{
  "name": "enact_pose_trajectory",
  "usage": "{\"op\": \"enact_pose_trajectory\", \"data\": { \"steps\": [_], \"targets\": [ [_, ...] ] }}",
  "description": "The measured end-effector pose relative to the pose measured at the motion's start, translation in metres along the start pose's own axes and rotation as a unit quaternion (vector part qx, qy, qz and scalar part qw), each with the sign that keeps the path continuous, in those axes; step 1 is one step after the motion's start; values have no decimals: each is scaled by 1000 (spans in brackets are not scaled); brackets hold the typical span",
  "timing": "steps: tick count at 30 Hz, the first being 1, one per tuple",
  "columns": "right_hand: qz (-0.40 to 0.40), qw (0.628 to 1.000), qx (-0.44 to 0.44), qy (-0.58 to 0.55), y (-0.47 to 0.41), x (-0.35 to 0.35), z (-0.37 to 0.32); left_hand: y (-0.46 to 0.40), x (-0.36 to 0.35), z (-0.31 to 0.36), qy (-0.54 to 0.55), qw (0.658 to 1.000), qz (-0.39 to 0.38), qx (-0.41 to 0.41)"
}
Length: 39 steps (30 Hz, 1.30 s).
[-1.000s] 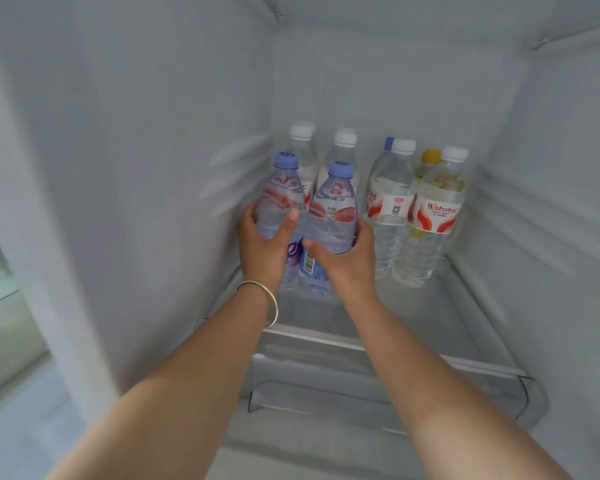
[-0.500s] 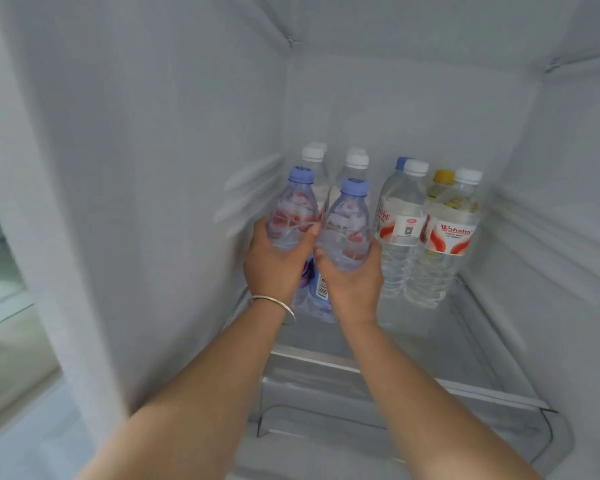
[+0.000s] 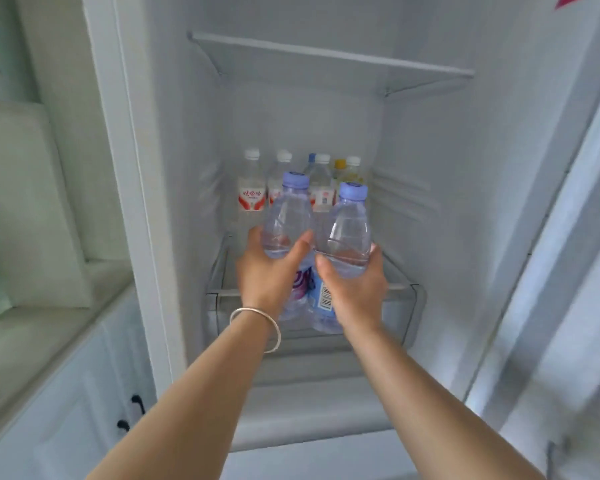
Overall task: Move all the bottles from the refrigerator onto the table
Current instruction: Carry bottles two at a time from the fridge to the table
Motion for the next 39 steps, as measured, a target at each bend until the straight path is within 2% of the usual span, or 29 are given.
{"op": "enact_pose_trajectory", "data": {
  "steps": [5, 11, 17, 28, 34, 39],
  "targets": [
    [87, 994, -25, 56, 92, 77, -15, 94, 11, 22, 34, 994, -99, 14],
    [182, 973, -61, 128, 184, 171, -41, 202, 7, 57, 91, 972, -208, 66],
    [268, 945, -77, 169, 258, 269, -74, 296, -17, 109, 116, 943, -308, 51],
    [458, 860, -108, 197, 380, 476, -121, 504, -92, 194, 136, 881, -449, 61],
    [471, 840, -146, 225, 428, 616, -141, 628, -141, 247, 136, 862, -483, 72],
    [465, 834, -168, 246, 438, 707, -143, 698, -188, 273, 133, 857, -488, 97]
  ]
}}
Point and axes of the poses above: each hand's wrist, its own y-axis away from the middle knuckle, its own x-axis out of the back of the hand, z = x × y, the point moved 2 cm from there along -y, towards the middle knuckle, and after that the axes turned 5 degrees about -x, right-handed, at the moved point
